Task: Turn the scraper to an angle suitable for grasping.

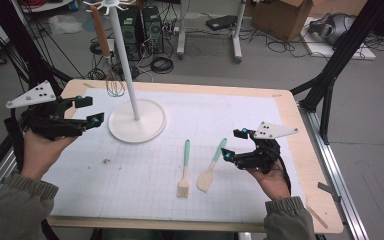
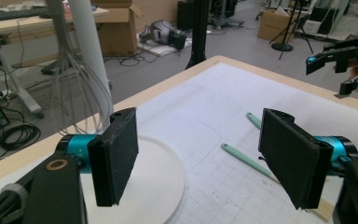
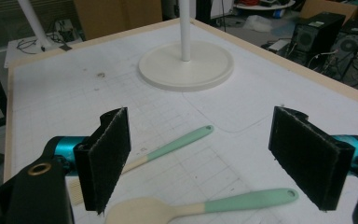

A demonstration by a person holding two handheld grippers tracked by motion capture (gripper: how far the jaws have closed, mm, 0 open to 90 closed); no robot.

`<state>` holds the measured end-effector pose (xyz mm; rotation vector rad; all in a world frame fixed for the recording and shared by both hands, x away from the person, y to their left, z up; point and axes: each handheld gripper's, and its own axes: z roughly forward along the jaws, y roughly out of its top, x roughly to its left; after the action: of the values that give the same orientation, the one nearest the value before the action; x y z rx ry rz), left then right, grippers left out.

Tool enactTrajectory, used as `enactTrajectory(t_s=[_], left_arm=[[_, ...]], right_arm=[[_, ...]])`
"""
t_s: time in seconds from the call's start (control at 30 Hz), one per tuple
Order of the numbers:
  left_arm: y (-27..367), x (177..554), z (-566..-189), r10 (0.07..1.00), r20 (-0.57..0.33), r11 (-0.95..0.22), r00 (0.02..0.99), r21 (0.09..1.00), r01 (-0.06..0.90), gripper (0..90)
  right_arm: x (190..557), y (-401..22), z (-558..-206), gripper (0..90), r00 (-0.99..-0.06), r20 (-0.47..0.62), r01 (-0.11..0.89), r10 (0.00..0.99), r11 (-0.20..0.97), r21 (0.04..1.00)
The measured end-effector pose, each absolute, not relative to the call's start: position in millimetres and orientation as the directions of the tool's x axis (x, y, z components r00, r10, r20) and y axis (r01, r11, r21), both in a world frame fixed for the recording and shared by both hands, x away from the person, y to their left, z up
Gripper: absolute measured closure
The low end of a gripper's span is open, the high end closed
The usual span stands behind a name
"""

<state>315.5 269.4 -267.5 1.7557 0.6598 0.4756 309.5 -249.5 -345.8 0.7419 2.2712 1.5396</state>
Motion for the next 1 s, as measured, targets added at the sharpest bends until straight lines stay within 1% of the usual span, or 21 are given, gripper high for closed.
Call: enactTrajectory(t_s=[0.3,0.57,0.8,1.0], left_arm=[[260,311,-282,0.638,-0.007,-0.215,0.770,0.959,0.186,28.7],[256,304,-293,0.645,0.006,-0.225,0.764,0.957,0.183,28.6],[252,300,-302,0.644,-0.009,-0.218,0.765,0.956,0.195,26.3],[244,295,-313,0.637,-0.003,-0.229,0.771,0.954,0.192,25.5]], right_arm=[[308,-252,-348,19.6,-0.811,0.039,0.253,0.584,0.289,0.923],[309,-250,-352,19.6,-0.807,0.037,0.259,0.589,0.296,0.920],[307,-249,-355,19.6,-0.804,0.042,0.266,0.594,0.296,0.917],[304,-248,-356,19.6,-0.800,0.041,0.270,0.599,0.299,0.915]])
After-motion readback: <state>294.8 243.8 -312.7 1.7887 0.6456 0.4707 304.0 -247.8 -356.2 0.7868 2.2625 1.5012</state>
